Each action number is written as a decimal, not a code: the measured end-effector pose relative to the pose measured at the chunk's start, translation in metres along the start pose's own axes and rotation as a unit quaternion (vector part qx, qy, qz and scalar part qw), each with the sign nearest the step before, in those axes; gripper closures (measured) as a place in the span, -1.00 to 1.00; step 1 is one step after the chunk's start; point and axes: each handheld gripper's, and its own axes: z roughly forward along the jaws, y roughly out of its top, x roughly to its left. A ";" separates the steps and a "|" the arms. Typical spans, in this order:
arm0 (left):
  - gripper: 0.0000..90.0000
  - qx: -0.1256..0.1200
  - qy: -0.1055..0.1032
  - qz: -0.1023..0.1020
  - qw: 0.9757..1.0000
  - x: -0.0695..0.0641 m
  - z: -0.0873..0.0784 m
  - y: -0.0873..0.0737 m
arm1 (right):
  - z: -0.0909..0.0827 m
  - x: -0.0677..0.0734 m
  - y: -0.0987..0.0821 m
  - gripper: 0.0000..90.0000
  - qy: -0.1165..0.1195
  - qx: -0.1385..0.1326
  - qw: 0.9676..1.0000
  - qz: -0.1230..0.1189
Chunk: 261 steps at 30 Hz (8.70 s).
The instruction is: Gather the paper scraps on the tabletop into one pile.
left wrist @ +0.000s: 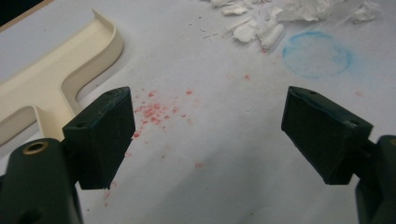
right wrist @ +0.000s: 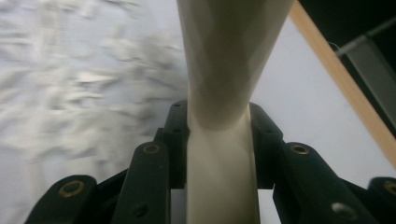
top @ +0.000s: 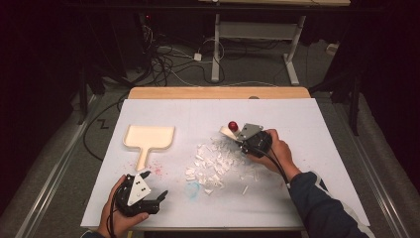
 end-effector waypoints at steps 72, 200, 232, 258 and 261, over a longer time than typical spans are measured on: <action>-0.63 0.010 -0.023 0.002 1.000 -0.005 0.006 0.005 | -0.056 0.022 0.015 0.50 0.101 -0.145 0.984 -0.036; -0.63 0.007 -0.037 0.028 0.999 -0.009 0.005 0.008 | -0.113 0.071 -0.013 0.50 0.133 -0.060 0.986 0.078; -0.63 0.007 -0.036 0.024 0.999 -0.007 0.006 0.008 | -0.030 0.061 0.015 0.50 -0.015 -0.025 0.993 0.117; -0.63 0.004 -0.030 0.020 0.999 -0.006 0.004 0.007 | -0.065 0.054 0.023 0.51 0.042 -0.104 0.986 0.120; -0.63 0.006 -0.029 0.019 0.999 -0.006 0.005 0.007 | -0.079 0.049 0.012 0.51 0.049 -0.112 0.985 0.125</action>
